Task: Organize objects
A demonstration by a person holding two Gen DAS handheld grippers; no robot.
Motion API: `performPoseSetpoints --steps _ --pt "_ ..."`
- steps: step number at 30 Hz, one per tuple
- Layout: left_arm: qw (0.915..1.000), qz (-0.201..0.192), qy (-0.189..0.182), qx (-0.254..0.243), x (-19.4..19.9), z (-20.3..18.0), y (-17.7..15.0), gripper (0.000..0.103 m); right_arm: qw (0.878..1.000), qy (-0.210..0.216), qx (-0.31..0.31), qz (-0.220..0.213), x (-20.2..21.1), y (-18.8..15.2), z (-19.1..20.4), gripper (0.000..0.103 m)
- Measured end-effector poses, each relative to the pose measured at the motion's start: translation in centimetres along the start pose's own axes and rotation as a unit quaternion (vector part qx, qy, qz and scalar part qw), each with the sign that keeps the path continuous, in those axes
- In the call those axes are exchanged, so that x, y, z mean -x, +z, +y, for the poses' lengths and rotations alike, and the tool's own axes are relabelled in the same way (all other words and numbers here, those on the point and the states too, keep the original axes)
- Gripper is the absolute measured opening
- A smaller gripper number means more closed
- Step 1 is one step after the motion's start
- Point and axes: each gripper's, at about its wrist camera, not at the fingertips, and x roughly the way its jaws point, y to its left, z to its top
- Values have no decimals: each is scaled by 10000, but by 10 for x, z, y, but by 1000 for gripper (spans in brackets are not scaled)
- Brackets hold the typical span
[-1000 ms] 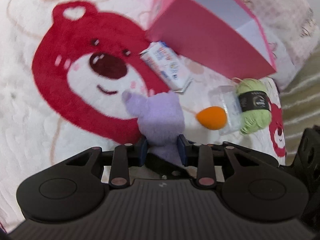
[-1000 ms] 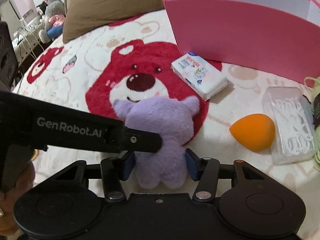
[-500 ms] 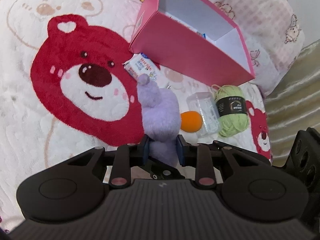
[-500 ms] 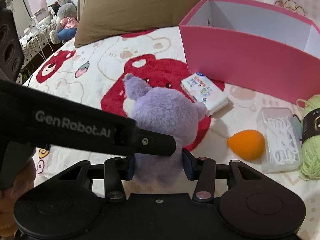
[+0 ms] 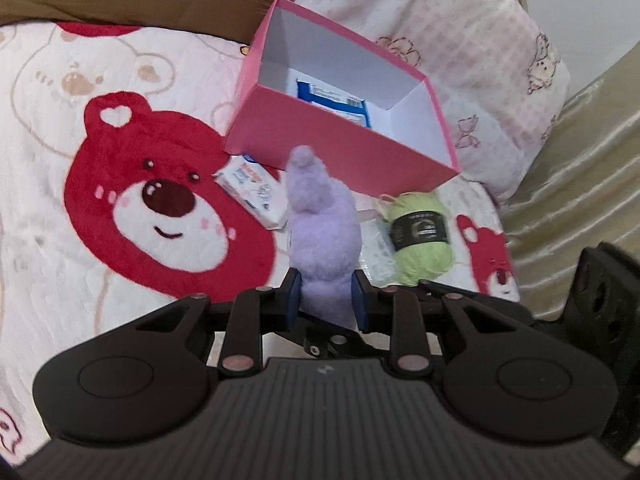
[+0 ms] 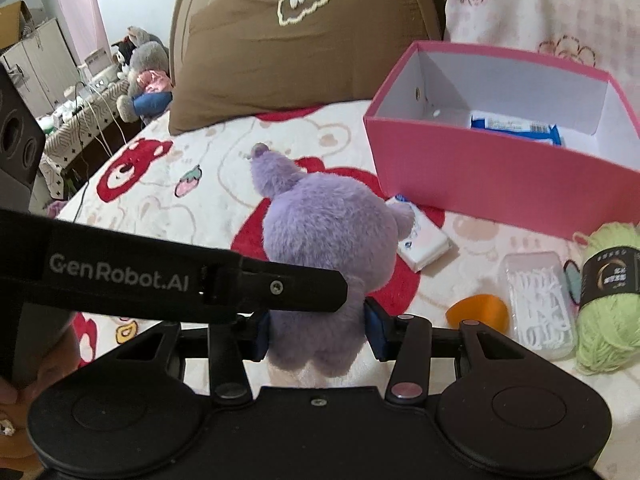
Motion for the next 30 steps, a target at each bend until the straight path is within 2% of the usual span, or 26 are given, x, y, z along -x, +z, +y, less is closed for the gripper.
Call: performPoseSetpoints --steps 2,7,18,24,30 --pt "9996 -55 -258 69 7 -2 6 25 10000 -27 30 -43 7 2 0 48" --pt "9985 -201 -493 88 19 -12 18 25 9995 128 47 -267 25 14 -2 44" --pt "9978 -285 -583 -166 25 -43 35 25 9971 -144 370 -654 55 31 -5 41" --pt "9979 -202 -543 -285 21 -60 48 25 9961 -269 401 -737 61 38 -14 40" --pt "9973 -96 -668 -278 10 -74 70 25 9941 -520 501 -815 68 51 -23 40"
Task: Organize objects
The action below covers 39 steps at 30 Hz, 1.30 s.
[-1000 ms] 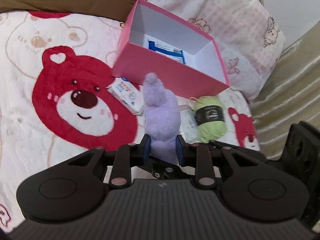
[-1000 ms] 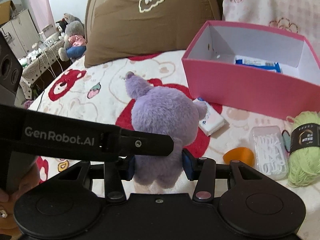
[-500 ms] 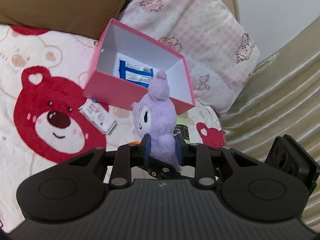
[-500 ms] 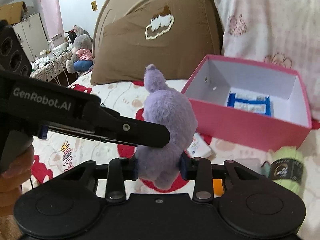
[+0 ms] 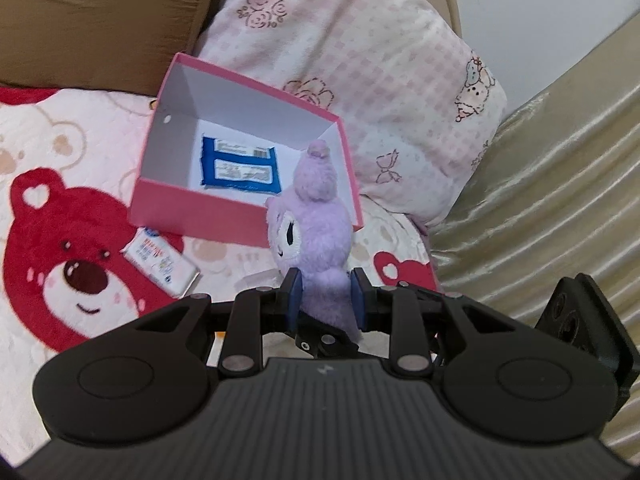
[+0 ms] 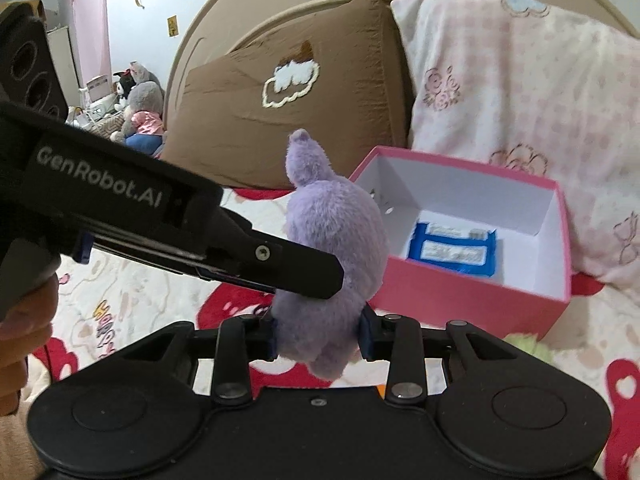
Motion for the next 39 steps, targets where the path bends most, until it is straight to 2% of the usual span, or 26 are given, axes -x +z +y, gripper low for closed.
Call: performPoseSetpoints --steps 10,17,22,28,32,36,39 --pt "9997 86 -233 42 -24 -10 38 25 9991 -344 135 -218 1 24 -23 40" --pt "9997 66 -226 -18 -58 -13 51 25 9968 -787 43 -101 -17 40 -41 40" --pt "9993 2 -364 9 -76 -7 59 25 9967 -787 11 -179 -27 44 -60 40" --pt "9990 18 -449 26 -101 -1 69 25 9944 -1012 197 -254 -40 43 -70 39" --pt "9991 50 -424 -35 -118 2 76 25 9935 -1026 387 -306 -52 43 -80 40" --pt "9994 86 -322 -122 -135 4 80 25 9958 -838 229 -278 -64 42 -98 40" --pt "9995 88 -280 -97 -148 7 83 25 9950 -932 283 -215 -74 41 -103 39"
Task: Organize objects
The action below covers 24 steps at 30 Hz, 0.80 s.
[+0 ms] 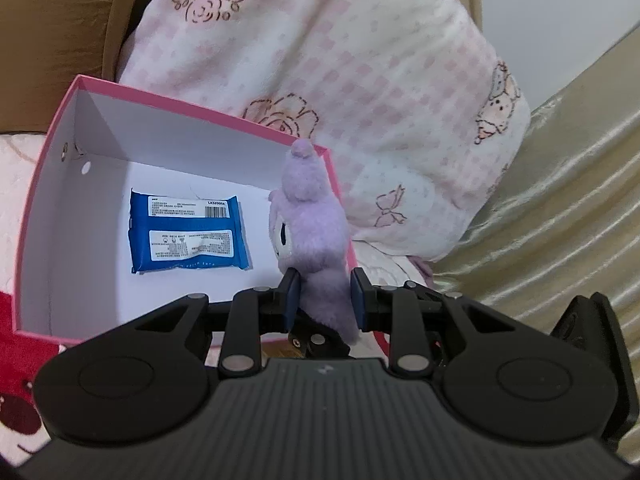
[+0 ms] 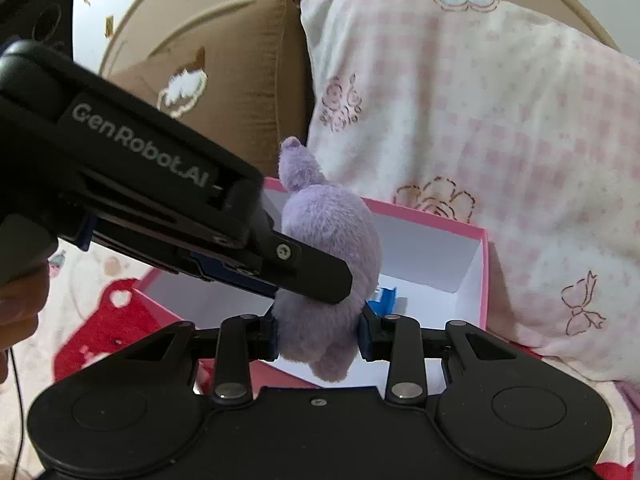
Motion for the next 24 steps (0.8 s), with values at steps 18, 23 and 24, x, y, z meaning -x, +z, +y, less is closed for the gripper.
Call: performPoseSetpoints --steps 18,23,24 --pt "9938 -31 -336 1059 -71 63 15 25 9957 -425 388 732 -80 7 -23 39" --pt "9897 46 -356 1389 -83 76 13 25 9935 -561 421 897 -95 4 -21 39" --pt "9894 81 -333 1414 -85 76 14 25 9925 -608 466 950 -97 3 -20 39"
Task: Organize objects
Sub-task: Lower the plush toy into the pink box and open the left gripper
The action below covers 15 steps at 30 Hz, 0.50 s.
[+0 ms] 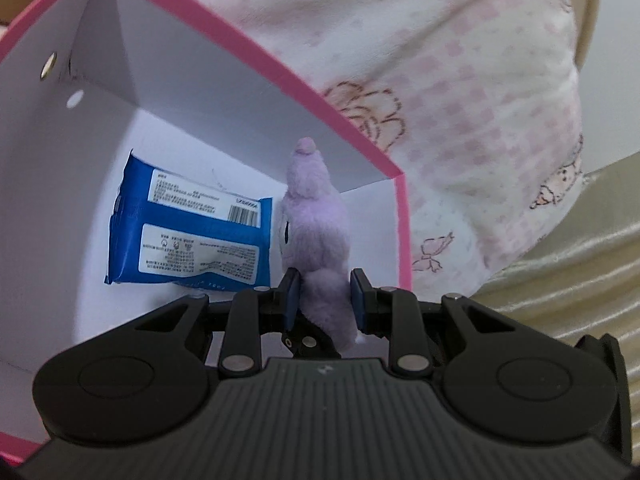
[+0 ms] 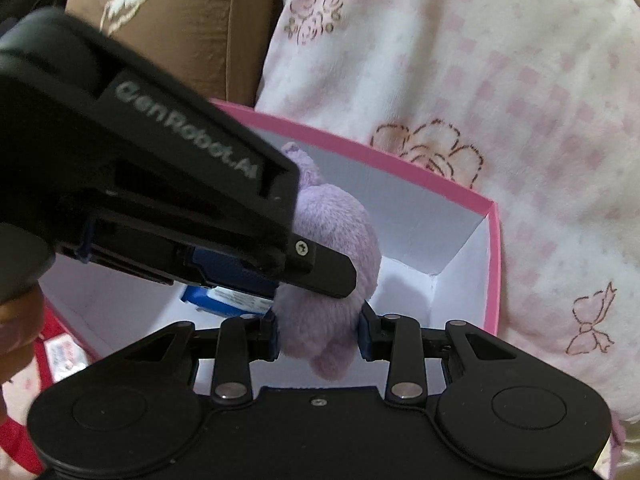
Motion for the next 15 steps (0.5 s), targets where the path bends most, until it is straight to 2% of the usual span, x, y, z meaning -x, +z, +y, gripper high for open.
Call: performPoseSetpoints --steps 7,15 --pt "9995 81 318 37 -9 -2 1 25 9991 -109 122 404 -14 1 0 39" --pt "9988 126 443 138 -11 8 0 26 9984 189 197 489 -17 -4 -2 43"
